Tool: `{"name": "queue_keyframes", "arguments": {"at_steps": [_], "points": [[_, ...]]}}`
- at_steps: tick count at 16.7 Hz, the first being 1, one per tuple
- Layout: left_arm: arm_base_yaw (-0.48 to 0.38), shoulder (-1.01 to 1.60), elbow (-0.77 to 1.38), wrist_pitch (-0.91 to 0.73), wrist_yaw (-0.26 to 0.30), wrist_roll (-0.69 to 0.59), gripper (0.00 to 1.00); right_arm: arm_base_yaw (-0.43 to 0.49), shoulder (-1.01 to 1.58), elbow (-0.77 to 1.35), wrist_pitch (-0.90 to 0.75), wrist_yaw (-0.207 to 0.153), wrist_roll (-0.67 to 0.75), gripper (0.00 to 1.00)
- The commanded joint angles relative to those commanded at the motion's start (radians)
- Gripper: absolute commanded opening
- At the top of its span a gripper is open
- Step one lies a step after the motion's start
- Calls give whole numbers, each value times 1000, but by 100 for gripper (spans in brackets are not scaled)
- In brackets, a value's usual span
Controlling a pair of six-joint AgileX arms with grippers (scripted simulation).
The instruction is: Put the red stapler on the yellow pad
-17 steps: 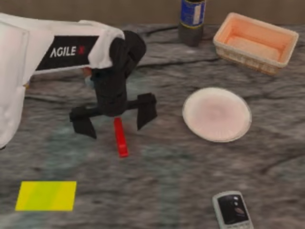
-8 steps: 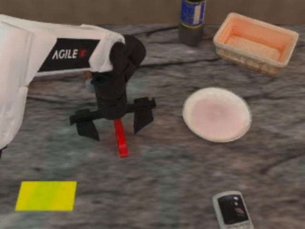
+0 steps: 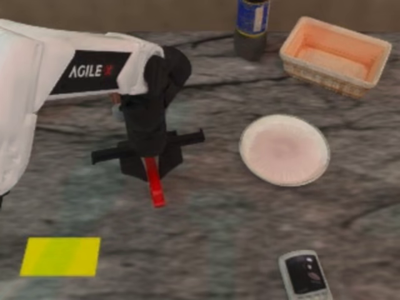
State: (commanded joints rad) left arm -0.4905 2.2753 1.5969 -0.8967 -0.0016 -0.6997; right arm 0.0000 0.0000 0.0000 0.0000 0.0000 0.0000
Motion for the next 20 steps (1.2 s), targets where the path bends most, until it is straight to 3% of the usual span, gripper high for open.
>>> {"name": "queue_keyframes", "arguments": {"at_steps": [2,12,20], "points": [[0,0,0,0,0,0,0,0,0,0,0,0,0,100],[0,-4,16,-17,0,1,0,0,0,0,0,0,0,100],[16,-96,220,-324,-1,-4,0,0,0,0,0,0,0,100]]}}
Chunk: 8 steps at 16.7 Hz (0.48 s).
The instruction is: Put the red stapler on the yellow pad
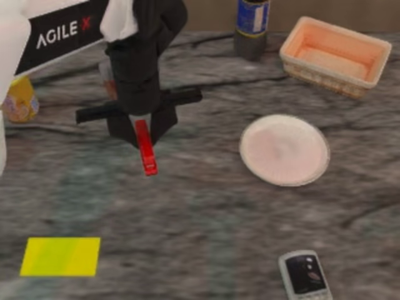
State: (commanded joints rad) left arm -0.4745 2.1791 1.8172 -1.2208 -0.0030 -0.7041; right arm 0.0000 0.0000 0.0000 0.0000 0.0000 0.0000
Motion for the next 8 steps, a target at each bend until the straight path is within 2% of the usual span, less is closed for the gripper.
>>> {"name": "queue_keyframes", "arguments": {"at_steps": [8], "points": [[5,-30,-11,-14,0,-33,0,0,0,0,0,0,0,100]]}}
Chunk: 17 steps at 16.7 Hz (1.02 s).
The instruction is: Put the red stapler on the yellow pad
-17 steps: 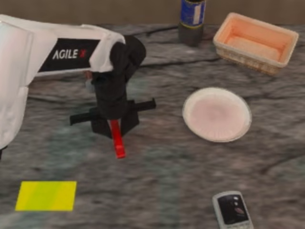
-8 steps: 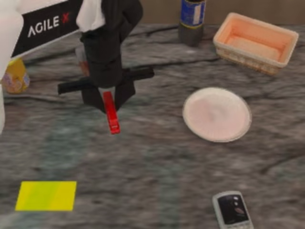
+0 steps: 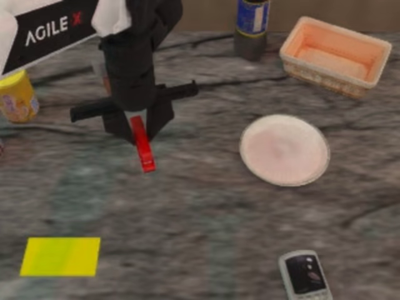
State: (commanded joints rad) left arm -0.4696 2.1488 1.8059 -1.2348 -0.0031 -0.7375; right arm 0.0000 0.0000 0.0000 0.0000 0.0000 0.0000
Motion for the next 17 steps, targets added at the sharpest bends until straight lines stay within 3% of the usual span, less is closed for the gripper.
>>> {"name": "queue_keyframes", "arguments": {"at_steps": [4,13,17], "points": [[50,-114,-128,10,0,-191,0,0,0,0,0,0,0,100],[222,-522,-603,53,-1,-870,0,0,0,0,0,0,0,100],[269,-647,-728,78,1,-1017,0,0,0,0,0,0,0,100]]}}
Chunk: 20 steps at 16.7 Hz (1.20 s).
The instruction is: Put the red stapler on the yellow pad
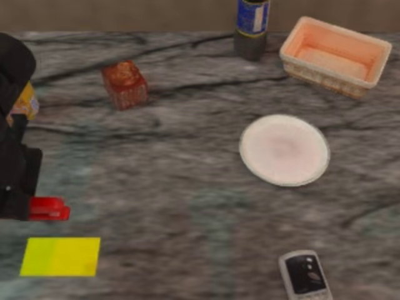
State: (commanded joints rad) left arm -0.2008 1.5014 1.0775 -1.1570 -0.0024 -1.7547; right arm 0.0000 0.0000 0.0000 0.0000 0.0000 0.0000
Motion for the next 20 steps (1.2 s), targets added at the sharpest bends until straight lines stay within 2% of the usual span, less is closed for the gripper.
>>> {"name": "queue_keyframes", "arguments": {"at_steps": [7,16,20], "points": [[-1,-2,-20,16,0,-8,0,0,0,0,0,0,0,100],[-6,132,-255,395,-1,-18,0,0,0,0,0,0,0,100],[-7,148,-284,435,0,-20,0,0,0,0,0,0,0,100]]}}
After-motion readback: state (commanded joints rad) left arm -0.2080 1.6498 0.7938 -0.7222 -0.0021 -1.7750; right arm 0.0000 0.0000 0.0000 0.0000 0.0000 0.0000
